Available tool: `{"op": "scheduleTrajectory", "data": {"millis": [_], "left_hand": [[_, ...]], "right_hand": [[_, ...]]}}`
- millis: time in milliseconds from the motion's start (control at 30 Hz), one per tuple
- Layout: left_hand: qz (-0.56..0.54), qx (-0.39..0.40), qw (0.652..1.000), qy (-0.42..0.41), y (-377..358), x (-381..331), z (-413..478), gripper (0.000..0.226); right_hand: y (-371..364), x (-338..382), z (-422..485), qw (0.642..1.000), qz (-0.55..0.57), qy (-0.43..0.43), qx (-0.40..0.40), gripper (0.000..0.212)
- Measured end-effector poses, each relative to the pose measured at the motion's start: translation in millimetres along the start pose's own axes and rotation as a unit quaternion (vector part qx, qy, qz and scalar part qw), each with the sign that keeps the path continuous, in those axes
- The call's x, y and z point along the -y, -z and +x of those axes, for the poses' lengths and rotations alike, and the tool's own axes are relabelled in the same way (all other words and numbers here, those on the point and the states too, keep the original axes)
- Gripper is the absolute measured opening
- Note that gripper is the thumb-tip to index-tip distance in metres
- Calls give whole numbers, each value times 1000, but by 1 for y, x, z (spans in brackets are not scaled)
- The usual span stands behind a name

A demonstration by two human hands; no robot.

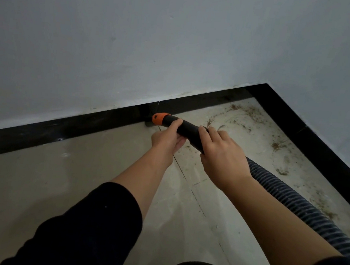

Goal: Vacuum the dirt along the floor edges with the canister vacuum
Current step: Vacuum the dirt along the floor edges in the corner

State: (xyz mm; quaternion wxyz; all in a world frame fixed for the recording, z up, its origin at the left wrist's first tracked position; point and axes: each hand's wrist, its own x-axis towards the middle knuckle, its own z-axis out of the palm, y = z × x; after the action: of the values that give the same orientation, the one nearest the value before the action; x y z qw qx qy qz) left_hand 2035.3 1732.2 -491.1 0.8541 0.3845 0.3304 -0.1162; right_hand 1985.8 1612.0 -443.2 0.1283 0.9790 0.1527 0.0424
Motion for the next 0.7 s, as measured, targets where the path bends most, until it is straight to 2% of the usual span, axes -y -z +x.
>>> {"op": "scheduleTrajectory", "data": {"millis": [167,433,700], "left_hand": [[7,19,1000,10,-6,3,-1,20],[27,8,1000,3,-13,-2,-23,45],[-5,9,1000,19,-27,24,-40,39]], "right_hand": [[2,-8,-1,1000,10,7,6,63],[16,-16,-6,999,38,21,3,62],[19,-43,-32,998,57,24,0,62]]}}
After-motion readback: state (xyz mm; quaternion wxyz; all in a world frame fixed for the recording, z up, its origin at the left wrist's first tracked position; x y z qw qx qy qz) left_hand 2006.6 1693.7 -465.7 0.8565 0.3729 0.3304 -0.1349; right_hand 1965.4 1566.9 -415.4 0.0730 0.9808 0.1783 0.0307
